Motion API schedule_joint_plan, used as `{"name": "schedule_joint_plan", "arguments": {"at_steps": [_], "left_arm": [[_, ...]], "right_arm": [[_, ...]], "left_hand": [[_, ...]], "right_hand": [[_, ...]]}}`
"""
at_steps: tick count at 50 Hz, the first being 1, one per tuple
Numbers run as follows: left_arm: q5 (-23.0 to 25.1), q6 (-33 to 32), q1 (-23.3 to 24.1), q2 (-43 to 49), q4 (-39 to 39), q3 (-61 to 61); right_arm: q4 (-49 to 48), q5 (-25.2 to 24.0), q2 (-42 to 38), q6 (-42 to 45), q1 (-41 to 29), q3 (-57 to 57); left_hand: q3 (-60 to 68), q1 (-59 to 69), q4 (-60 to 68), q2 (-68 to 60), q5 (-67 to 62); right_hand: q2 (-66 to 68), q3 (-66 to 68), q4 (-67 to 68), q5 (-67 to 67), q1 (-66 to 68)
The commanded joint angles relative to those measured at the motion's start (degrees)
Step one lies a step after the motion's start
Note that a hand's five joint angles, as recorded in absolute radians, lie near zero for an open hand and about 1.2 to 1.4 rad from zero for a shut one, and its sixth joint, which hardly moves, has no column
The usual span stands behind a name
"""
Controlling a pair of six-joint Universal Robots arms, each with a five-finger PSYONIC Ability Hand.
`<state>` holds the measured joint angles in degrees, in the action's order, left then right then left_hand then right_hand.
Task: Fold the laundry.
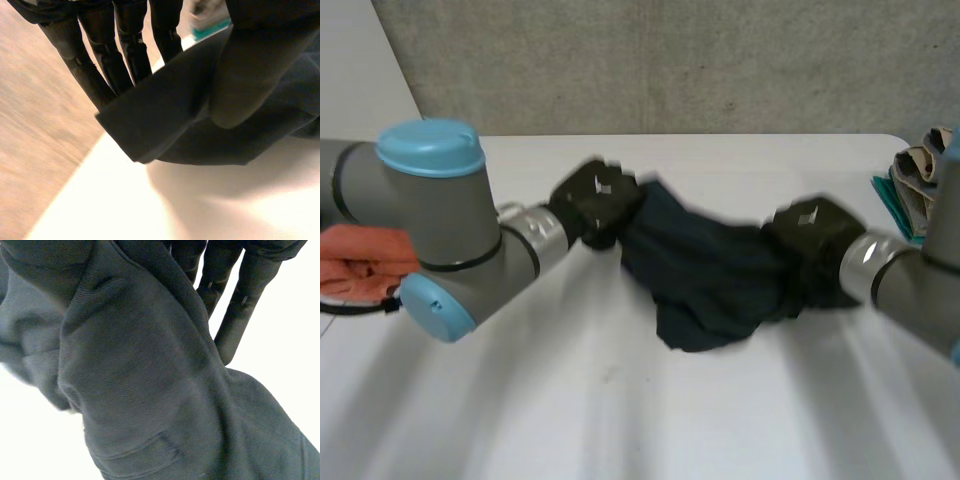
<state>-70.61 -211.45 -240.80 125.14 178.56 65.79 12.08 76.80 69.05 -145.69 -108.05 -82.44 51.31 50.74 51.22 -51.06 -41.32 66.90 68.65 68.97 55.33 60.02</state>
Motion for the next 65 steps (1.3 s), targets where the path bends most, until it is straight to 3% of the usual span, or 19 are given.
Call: {"name": "schedule_joint_plan", "arguments": {"at_steps": [1, 2, 7, 12, 17, 27, 33, 41, 49, 50, 52, 58, 62, 65], "left_arm": [[3.28, -3.08, -0.19, -0.86, -12.08, 4.78], [3.63, -3.61, -0.28, -2.26, -12.87, 5.83], [2.41, -3.18, -0.98, -8.85, -12.79, 7.77], [-1.02, 1.03, -0.98, -14.48, -12.36, 6.63], [-2.96, 3.76, -0.90, -15.46, -12.53, 3.56], [-5.59, 7.80, 0.51, -10.02, -13.50, -5.40], [-7.61, 10.61, 1.48, -4.83, -13.58, -11.73], [-7.97, 13.34, 2.53, 0.44, -13.94, -15.69], [-7.44, 13.08, 2.45, 3.52, -13.76, -17.36], [-7.09, 13.00, 2.45, 4.66, -13.85, -18.58], [-6.57, 12.91, 2.45, 5.98, -13.94, -19.91], [-4.72, 11.77, 2.71, 13.79, -18.49, -27.98], [-3.84, 9.93, 3.41, 18.36, -22.80, -32.99], [-3.22, 8.17, 4.02, 21.27, -25.00, -36.51]], "right_arm": [[2.59, 2.65, -3.66, 6.82, -1.03, -3.44], [3.29, 3.52, -3.57, 7.43, -0.24, -2.21], [6.63, 3.09, -0.94, 4.98, 1.00, 1.40], [11.11, -2.43, 4.06, 1.21, 1.61, 6.74], [15.77, -3.24, 4.87, -2.31, 5.39, 13.96], [32.29, -3.24, -6.72, -6.97, 7.76, 35.64], [34.59, -2.01, -16.12, -9.34, 9.17, 46.64], [36.25, -0.78, -30.45, -9.43, 6.02, 52.02], [41.62, -1.48, -33.64, -10.58, 3.81, 50.71], [42.14, -1.39, -32.76, -10.93, 3.81, 50.53], [42.32, -1.65, -31.53, -11.10, 3.99, 50.18], [41.97, -6.74, -23.10, -9.79, 4.16, 43.08], [41.53, -11.40, -15.46, -2.08, 3.55, 33.86], [40.48, -11.06, -11.33, 3.81, 2.85, 29.55]], "left_hand": [[-5.08, -4.50, -4.98, 4.82, 5.08], [-7.60, -7.03, -7.51, 7.35, 7.61], [-16.69, -16.11, -16.59, 16.43, 16.69], [-32.49, -31.92, -32.39, 32.23, 32.50], [-37.23, -36.66, -37.14, 36.98, 37.24], [-39.76, -39.18, -39.66, 39.50, 39.76], [-41.31, -40.74, -41.22, 41.06, 41.32], [-41.31, -40.74, -41.22, 41.06, 41.32], [-41.31, -40.74, -41.22, 41.06, 41.32], [-41.31, -40.74, -41.22, 41.06, 41.32], [-41.31, -40.74, -41.22, 41.06, 41.32], [-41.31, -40.74, -41.22, 41.06, 41.32], [-41.31, -40.74, -41.22, 41.06, 41.32], [-41.31, -40.74, -41.22, 41.06, 41.32]], "right_hand": [[-30.41, -32.16, -32.48, -28.84, -23.53], [-41.98, -43.73, -44.05, -40.41, -35.10], [-52.34, -54.08, -54.41, -50.77, -45.46], [-56.90, -58.65, -58.97, -55.33, -50.02], [-56.90, -58.65, -58.97, -55.33, -50.02], [-56.90, -58.65, -58.97, -55.33, -50.02], [-56.90, -58.65, -58.97, -55.33, -50.02], [-56.90, -58.65, -58.97, -55.33, -50.02], [-56.29, -58.04, -58.37, -54.73, -49.41], [-27.08, -28.83, -29.16, -25.52, -20.20], [12.91, 11.16, 10.84, 14.48, 19.79], [13.10, 11.35, 11.03, 14.67, 19.98], [13.10, 11.35, 11.03, 14.67, 19.98], [13.10, 11.35, 11.03, 14.67, 19.98]]}}
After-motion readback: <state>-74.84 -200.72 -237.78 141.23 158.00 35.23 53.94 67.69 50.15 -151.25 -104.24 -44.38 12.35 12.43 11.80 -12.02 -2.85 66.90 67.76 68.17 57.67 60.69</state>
